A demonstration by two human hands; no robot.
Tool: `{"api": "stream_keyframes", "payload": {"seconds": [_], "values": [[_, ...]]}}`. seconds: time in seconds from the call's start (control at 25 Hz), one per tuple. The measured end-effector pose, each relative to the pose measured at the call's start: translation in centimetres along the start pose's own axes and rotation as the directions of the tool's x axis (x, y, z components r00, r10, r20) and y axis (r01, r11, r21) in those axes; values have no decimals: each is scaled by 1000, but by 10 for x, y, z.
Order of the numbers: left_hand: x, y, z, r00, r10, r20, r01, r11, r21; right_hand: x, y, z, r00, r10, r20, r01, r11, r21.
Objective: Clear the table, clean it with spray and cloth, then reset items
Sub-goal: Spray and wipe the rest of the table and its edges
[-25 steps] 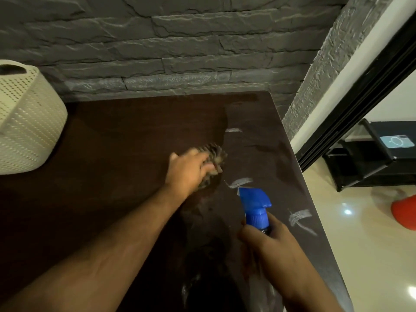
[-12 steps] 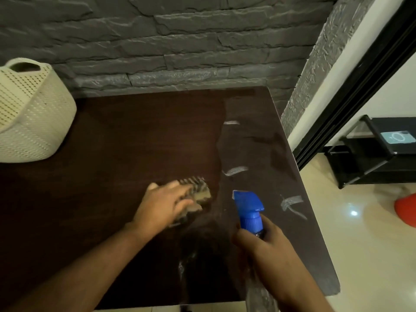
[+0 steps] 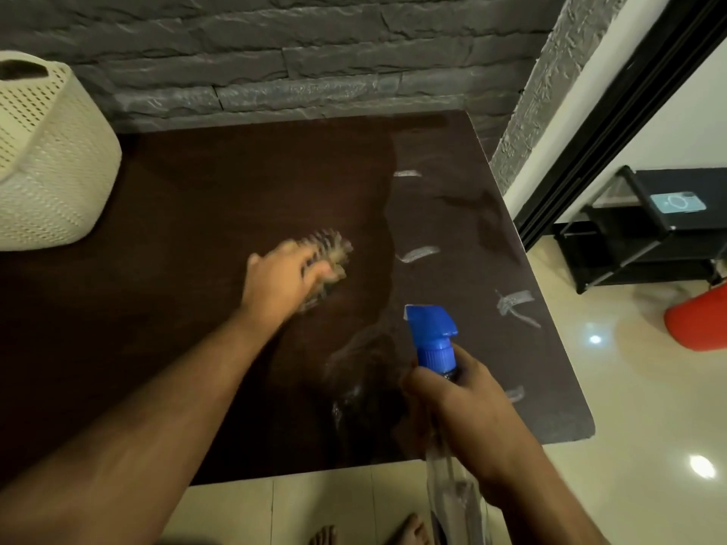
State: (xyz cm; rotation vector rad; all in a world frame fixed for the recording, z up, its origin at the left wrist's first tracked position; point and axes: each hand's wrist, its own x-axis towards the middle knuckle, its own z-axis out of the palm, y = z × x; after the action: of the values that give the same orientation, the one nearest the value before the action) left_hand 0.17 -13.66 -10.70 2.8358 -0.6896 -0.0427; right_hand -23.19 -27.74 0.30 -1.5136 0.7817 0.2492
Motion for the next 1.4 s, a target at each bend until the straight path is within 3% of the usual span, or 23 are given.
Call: {"api": "stream_keyframes", "payload": {"seconds": [0.08, 0.2, 0.28, 0.32, 0.4, 0.48, 0.56, 0.68, 0.72, 0.92, 1.24, 1.4], "values": [[40, 12, -5, 991, -134, 8, 134, 991, -13, -5, 3, 6, 1000, -7, -22, 7, 999, 34], [-5, 66, 8, 985, 127, 116, -117, 989, -90, -21, 7, 16, 1000, 20, -12, -19, 996, 92], [-65, 55, 9, 936, 318, 148, -302, 945, -123, -34, 6, 20, 999, 34, -13, -32, 993, 115], [-70, 38, 6, 934, 326, 145, -313, 944, -107, -38, 8, 22, 999, 39, -21, -35, 990, 133], [-36, 17, 3, 981, 178, 78, -179, 984, 14, -44, 14, 23, 998, 42, -39, -35, 987, 156], [8, 20, -4, 999, 7, 52, -6, 1000, -8, -46, 20, 26, 998, 50, -48, -42, 988, 148], [9, 49, 2, 996, 45, 72, -39, 996, -80, -49, 28, 29, 998, 50, -43, -44, 990, 138], [-66, 54, 10, 944, 301, 132, -290, 952, -99, -58, 38, 30, 997, 80, 8, -81, 988, 129], [-77, 40, 8, 941, 312, 129, -304, 950, -77, -63, 41, 29, 996, 88, 23, -91, 987, 130], [-2, 20, -4, 999, -44, 30, 45, 998, -37, -75, 55, 25, 995, 86, 41, -87, 996, 35], [-30, 25, 8, 998, -58, -21, 57, 997, -59, -93, 73, 21, 991, 113, 67, -115, 993, 29], [-54, 40, 6, 999, -42, 23, 43, 997, -70, -92, 71, 27, 994, 65, 87, -67, 998, 15]]}}
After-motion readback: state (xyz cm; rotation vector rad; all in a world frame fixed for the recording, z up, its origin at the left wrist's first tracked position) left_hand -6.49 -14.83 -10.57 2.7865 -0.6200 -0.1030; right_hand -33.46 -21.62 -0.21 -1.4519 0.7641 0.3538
